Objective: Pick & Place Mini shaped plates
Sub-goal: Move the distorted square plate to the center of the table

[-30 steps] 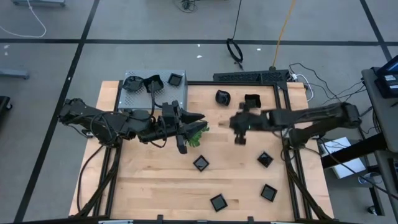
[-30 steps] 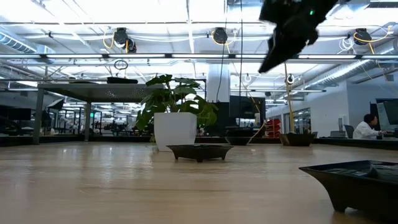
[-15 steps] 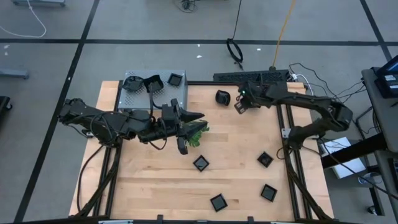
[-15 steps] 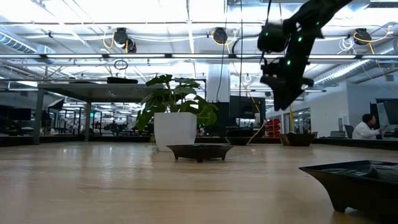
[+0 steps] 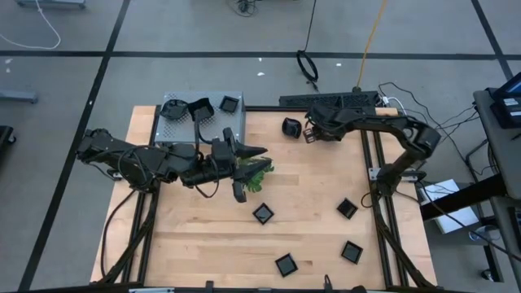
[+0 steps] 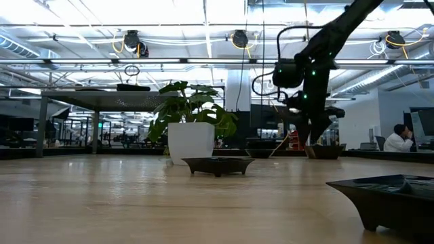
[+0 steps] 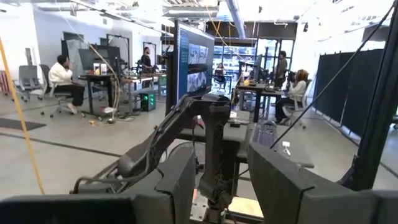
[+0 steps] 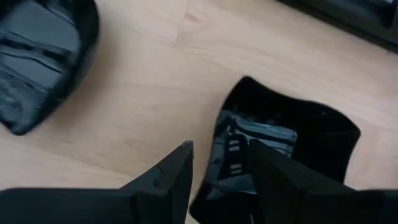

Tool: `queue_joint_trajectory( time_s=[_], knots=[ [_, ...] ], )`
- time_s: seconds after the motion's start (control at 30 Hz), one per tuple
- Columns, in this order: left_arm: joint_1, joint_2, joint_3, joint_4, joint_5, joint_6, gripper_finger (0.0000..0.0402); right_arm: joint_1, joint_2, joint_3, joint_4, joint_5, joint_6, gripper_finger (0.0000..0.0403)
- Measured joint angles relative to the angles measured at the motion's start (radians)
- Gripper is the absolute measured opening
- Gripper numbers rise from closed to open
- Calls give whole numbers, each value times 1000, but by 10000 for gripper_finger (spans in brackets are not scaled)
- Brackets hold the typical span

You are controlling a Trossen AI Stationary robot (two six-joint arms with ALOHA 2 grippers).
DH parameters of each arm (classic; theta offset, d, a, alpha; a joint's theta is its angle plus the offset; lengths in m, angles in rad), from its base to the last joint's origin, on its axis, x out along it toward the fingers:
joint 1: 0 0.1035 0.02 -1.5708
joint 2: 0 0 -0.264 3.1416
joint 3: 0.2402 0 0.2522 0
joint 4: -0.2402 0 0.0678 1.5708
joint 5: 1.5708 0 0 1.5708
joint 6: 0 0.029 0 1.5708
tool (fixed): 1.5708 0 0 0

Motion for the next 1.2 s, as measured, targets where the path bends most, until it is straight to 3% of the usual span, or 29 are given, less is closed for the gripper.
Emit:
queue_joint_trajectory(
  time_s=[0.33,0.47,0.67,0.77,0.9,1.07,1.2],
  knots=[
    [0,0,0,-2,0,65,152,11,78,0,34,-5,-9,135],
    [4,0,0,2,-1,66,152,32,79,0,31,-6,-38,98],
    [19,0,0,3,-1,62,152,80,79,0,3,-6,-68,12],
    [20,0,0,4,-2,61,152,113,54,0,-24,-61,-94,8],
    [20,0,0,4,-2,60,152,209,-12,0,-34,-141,-197,2],
    [20,0,0,8,-2,58,152,392,-111,0,-42,-260,-496,2],
    [20,0,0,8,-2,58,152,557,-144,-11,22,-270,-662,1]
  ],
)
